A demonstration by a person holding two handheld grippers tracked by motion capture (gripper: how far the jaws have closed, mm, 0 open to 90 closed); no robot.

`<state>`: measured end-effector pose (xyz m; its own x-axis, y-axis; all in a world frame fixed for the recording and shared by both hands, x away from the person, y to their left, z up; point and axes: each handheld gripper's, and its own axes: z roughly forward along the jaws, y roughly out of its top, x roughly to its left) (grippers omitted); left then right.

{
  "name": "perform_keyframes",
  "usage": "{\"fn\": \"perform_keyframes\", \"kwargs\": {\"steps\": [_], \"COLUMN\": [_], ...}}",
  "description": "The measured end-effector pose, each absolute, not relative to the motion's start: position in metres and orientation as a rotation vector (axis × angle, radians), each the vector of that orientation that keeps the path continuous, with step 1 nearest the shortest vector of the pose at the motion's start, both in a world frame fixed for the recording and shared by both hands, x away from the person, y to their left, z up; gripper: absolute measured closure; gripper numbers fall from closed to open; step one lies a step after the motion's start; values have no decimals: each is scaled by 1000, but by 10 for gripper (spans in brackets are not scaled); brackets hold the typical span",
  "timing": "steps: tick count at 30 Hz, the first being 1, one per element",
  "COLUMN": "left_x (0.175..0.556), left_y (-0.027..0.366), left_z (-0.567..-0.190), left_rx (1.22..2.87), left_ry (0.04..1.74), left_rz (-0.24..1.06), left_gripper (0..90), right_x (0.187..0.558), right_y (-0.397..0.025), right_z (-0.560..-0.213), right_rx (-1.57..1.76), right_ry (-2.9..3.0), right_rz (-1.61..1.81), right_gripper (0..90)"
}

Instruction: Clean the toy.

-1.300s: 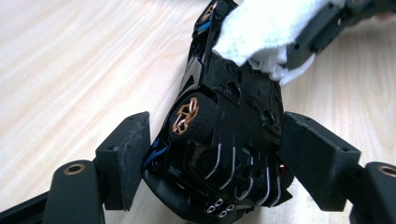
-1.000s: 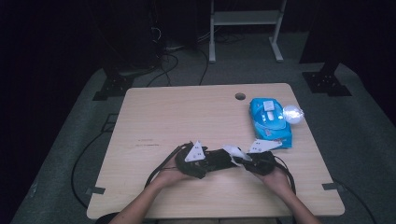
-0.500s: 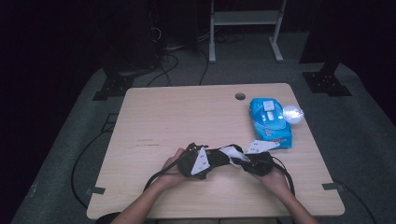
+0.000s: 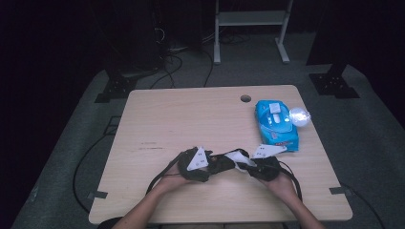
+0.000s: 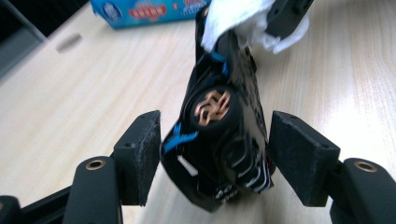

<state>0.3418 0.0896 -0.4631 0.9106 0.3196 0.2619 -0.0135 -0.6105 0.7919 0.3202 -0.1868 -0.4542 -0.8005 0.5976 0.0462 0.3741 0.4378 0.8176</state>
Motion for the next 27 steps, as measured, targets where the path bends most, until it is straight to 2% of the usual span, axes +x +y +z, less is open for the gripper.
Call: {"fn": "perform_keyframes", "kwargs": {"steps": [5,10,18,23,27], "left_x": [350,350,354,356,355], "left_y": [93,90,92,92,93], "left_z": [-465,-467,-468,-469,-468], "left_rx": [2164,2186,2152,2142,2139], "left_ry": [277,270,295,310,308], "left_rz": [365,403,387,371,366], "left_gripper": [373,518,564,570,576], "right_x": [320,320,320,331,343], "right_y": [-187,-185,-177,-144,-116], "right_z": [-454,-454,-437,-422,-425], "right_rx": [846,840,812,743,721], "right_ry": [2444,2446,2417,2431,2463], "right_rz": [1297,1303,1433,1499,1492], "right_gripper": [808,806,807,807,807]}}
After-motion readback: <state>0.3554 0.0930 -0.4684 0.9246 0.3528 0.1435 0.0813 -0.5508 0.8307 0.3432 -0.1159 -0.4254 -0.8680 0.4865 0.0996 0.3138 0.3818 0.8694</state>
